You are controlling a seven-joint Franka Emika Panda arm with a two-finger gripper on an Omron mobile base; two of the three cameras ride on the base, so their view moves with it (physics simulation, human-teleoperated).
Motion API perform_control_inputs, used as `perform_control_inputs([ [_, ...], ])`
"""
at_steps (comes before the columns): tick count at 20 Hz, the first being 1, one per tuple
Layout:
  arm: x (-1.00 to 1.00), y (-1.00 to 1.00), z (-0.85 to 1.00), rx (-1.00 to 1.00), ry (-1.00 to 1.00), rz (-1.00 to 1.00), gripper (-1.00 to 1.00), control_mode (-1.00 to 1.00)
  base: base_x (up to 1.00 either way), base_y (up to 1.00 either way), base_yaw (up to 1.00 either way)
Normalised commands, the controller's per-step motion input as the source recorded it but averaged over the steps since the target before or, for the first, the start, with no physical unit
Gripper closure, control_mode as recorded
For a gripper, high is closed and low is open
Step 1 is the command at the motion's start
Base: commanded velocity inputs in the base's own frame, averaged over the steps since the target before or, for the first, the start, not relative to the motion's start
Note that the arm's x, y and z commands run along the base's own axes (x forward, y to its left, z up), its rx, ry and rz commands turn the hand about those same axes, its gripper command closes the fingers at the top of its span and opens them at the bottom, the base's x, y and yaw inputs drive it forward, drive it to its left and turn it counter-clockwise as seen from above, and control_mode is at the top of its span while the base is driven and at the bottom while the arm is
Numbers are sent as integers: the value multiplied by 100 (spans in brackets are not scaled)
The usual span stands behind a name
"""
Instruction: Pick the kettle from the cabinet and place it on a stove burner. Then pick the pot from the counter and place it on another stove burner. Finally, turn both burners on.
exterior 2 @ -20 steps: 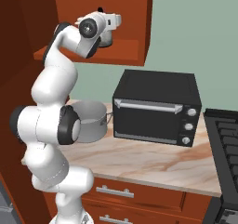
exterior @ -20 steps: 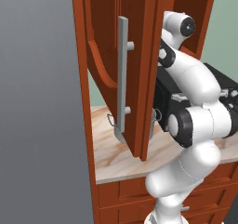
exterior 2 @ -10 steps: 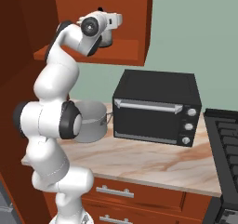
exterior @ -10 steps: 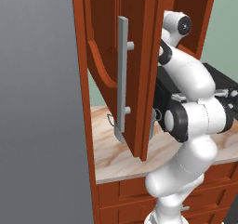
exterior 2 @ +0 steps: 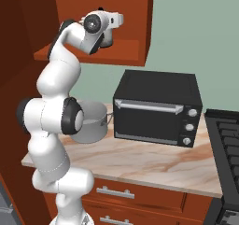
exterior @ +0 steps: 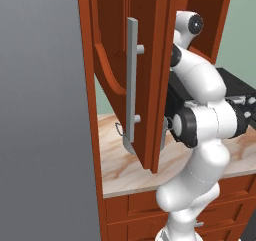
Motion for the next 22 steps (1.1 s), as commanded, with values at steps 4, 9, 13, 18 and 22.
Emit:
perform_control_inputs([
  [4, 10, 4, 0, 0, 4, 0, 100, -100, 0, 0, 0],
  [9, 3, 0, 0, 0, 0, 0, 100, -100, 0, 0, 0],
  [13, 0, 0, 0, 0, 1, 0, 100, -100, 0, 0, 0],
  [18, 0, 0, 0, 0, 0, 0, 100, -100, 0, 0, 0],
  [22, 0, 0, 0, 0, 0, 0, 100, -100, 0, 0, 0],
])
